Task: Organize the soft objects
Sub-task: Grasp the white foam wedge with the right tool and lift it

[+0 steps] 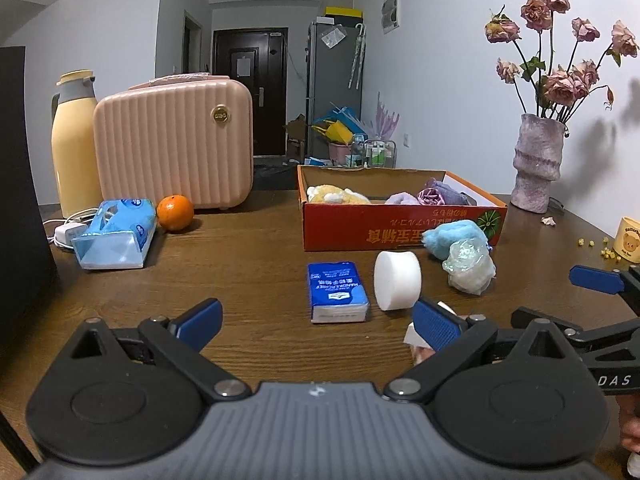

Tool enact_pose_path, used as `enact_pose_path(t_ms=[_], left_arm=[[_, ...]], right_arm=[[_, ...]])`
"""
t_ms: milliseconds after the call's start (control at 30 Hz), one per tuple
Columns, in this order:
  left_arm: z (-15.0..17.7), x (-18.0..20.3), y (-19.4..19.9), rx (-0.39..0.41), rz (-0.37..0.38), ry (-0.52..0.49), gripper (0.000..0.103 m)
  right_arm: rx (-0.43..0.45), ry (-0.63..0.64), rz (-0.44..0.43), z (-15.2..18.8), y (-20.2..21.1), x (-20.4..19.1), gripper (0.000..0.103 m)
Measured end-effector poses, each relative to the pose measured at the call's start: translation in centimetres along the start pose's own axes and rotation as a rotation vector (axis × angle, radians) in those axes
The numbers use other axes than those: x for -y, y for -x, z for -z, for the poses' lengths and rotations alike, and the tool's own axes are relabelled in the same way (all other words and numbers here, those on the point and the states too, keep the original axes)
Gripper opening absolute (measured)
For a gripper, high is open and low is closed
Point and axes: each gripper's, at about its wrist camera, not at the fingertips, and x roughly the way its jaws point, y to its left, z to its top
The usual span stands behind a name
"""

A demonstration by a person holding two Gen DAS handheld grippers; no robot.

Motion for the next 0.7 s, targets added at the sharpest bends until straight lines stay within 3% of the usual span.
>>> enact_pose_path(t_ms=[400, 567, 700], left_arm=[[0.7, -3.2, -0.2, -0.026, -0.022, -0.001, 0.103], [0.9, -4.1, -0.4, -0.041, -0.022, -0.001, 0.103], [0.9, -4.5, -0.6, -0.047, -0.016, 0.016, 0.103]], right_arm=[[-0.083, 0.028, -0.052, -0.4, -3.1, -3.8, 0.102], [-0.126, 0.044, -0.080, -0.5, -4.9, -5.2, 0.092], [-0.149, 0.053, -0.086, -0.7, -6.2, -6.0, 0.077]])
